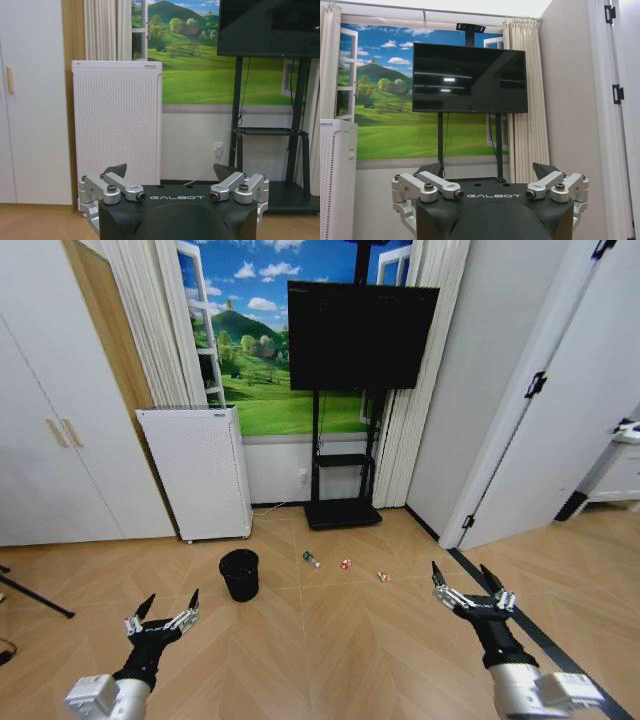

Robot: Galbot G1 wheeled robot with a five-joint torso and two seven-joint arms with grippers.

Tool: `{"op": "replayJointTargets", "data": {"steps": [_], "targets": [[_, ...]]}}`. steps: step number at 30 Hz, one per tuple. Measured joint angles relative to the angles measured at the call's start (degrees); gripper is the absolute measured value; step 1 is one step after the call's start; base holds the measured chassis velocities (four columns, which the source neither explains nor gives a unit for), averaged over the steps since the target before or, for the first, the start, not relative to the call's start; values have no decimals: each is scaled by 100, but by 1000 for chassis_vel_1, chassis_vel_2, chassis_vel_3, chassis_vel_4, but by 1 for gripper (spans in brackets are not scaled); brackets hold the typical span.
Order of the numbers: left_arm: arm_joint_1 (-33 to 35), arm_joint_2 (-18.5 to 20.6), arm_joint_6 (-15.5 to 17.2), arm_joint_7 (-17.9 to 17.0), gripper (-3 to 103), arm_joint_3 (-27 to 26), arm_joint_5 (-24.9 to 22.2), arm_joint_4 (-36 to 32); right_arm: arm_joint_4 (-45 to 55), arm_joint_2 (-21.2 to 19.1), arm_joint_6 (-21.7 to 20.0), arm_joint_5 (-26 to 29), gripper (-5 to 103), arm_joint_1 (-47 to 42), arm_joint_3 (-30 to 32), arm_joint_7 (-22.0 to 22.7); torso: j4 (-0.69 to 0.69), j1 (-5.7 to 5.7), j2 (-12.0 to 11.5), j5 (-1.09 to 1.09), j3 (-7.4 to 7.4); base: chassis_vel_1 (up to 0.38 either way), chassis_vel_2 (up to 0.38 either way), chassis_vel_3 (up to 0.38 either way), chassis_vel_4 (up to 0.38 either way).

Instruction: Pick up the trash bin and place the garbage on the floor into it.

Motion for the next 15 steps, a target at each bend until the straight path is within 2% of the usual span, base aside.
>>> {"op": "replayJointTargets", "data": {"steps": [2,5,6,8,9,11,12,14,15], "targets": [[10,-12,4,0,98,7,0,-26,2,-5,0,1,100,-2,1,1,-2,0,0,-2,-1,-329,340,335,-335],[33,-29,6,1,98,12,1,-54,6,-12,0,1,100,-5,1,1,3,2,-1,5,1,-358,349,367,-380],[40,-35,6,0,98,12,2,-56,8,-13,0,1,100,-11,1,-8,-1,2,0,-4,0,-358,351,379,-379],[46,-45,7,0,98,9,2,-57,5,-11,0,-5,100,-11,2,-15,-1,2,0,-6,0,-397,364,379,-408],[47,-56,6,0,98,4,0,-58,-12,0,0,-13,100,-11,1,-20,1,2,-1,7,1,-343,364,345,-334],[46,-63,6,-2,98,1,-2,-57,-23,8,5,-19,100,-14,1,-26,3,2,-1,6,1,-343,366,379,-334],[41,-65,5,-3,98,0,-3,-50,-29,10,22,-24,100,-16,1,-37,-2,2,0,-8,0,-353,366,378,-358],[36,-69,5,-4,98,0,-4,-49,-39,5,44,-26,100,-16,2,-47,-1,1,0,-4,0,-363,354,378,-380],[31,-73,4,-4,98,0,-4,-51,-55,-2,61,-25,100,-12,3,-54,0,1,-1,9,0,-341,363,321,-380]]}}
